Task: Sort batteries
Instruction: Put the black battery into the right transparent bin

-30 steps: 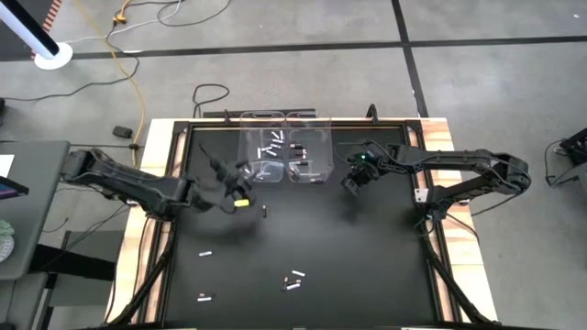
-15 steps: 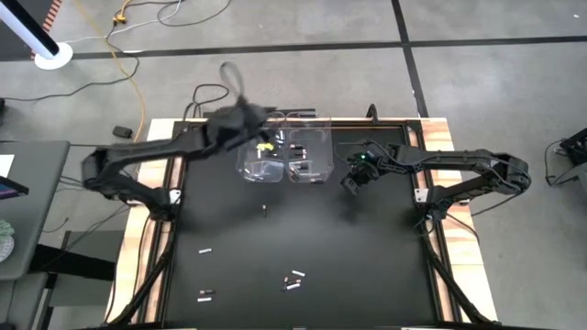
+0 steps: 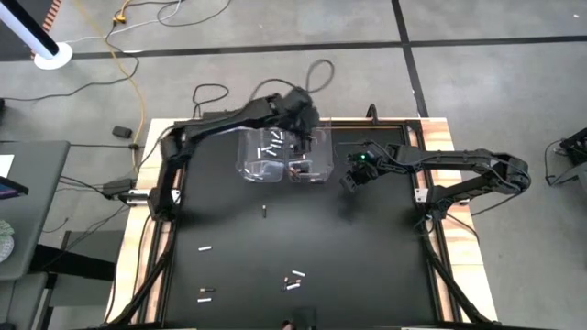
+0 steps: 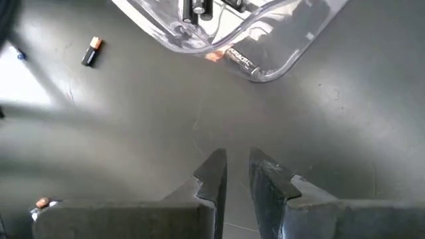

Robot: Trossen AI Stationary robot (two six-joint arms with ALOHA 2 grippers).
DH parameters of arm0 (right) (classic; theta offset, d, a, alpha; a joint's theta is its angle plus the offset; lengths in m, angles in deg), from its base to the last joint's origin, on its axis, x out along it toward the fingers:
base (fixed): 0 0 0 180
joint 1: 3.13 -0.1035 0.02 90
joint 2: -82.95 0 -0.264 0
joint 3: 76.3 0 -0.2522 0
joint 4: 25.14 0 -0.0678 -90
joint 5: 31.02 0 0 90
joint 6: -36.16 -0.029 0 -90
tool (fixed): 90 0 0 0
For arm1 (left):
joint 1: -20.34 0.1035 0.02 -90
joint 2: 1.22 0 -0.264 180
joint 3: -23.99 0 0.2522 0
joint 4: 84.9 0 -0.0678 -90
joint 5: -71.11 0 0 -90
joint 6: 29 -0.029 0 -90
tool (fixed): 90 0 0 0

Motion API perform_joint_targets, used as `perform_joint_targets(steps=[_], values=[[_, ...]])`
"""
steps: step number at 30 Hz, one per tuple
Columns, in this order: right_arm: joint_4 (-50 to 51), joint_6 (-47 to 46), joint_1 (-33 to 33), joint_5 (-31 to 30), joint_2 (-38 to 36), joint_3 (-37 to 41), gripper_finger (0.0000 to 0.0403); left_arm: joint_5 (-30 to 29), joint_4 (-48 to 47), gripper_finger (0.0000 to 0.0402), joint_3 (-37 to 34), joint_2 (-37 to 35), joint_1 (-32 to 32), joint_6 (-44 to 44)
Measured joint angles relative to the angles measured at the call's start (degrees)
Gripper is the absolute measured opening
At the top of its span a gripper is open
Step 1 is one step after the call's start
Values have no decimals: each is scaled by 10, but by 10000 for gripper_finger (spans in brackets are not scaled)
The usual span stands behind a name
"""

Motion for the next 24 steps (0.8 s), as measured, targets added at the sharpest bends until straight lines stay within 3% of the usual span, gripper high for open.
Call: perform_joint_targets(steps=[6,12,24], values=[[0,-23,-14,-6,0,0,82,2,-111,208,86,109,0,1],[0,-36,-25,-15,0,0,82,-3,-133,208,121,176,0,10],[1,-54,-49,-47,0,0,82,-17,-116,209,104,187,0,15]])
